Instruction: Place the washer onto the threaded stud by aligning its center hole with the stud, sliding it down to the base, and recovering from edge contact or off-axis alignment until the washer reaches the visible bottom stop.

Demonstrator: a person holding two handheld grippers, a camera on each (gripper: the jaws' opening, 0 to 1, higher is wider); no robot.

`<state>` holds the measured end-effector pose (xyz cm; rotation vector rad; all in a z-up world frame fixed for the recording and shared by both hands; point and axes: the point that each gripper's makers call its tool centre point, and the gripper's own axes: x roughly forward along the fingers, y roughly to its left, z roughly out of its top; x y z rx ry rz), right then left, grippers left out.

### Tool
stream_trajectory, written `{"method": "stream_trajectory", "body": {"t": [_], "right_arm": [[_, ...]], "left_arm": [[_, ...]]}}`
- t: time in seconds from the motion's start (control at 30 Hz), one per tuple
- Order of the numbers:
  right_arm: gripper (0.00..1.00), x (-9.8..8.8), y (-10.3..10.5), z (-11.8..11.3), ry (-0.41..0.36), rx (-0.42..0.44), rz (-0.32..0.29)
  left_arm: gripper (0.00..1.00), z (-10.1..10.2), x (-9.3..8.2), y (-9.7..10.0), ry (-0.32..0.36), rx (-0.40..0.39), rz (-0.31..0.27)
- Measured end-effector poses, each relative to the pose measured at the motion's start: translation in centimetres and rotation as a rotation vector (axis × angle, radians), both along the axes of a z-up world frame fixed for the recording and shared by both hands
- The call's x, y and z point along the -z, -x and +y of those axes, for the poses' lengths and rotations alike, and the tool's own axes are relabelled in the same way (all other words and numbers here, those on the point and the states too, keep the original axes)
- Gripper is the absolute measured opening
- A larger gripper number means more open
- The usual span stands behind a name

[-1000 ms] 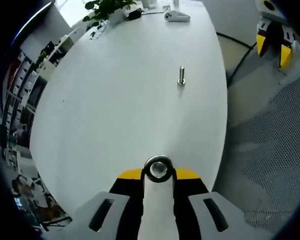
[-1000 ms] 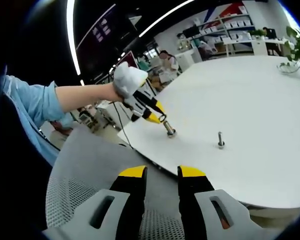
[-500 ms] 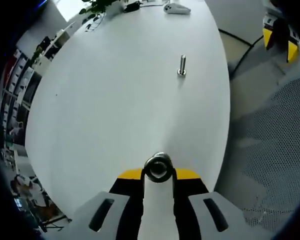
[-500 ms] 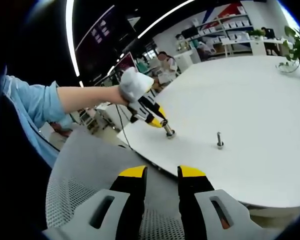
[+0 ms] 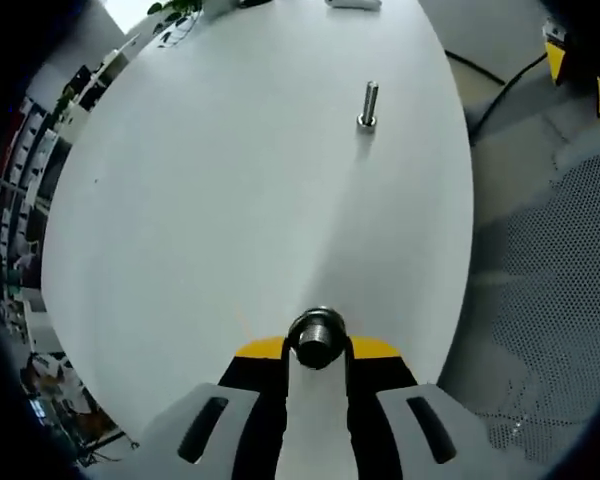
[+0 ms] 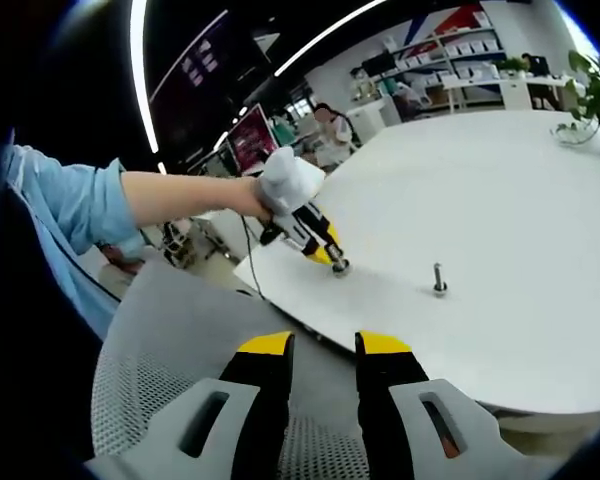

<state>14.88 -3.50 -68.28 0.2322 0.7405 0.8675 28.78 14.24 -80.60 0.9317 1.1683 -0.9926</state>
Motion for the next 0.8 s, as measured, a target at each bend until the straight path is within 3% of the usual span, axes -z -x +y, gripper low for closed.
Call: {"method": "stream_trajectory", "body": {"t": [0.8], "right_arm": [[0.27,0.1,0.0,-0.1,0.002,-0.003,0.007]], "left_arm": [[0.19,-0.1,1.8,0.4,-0.037,-0.007,0.044]]}}
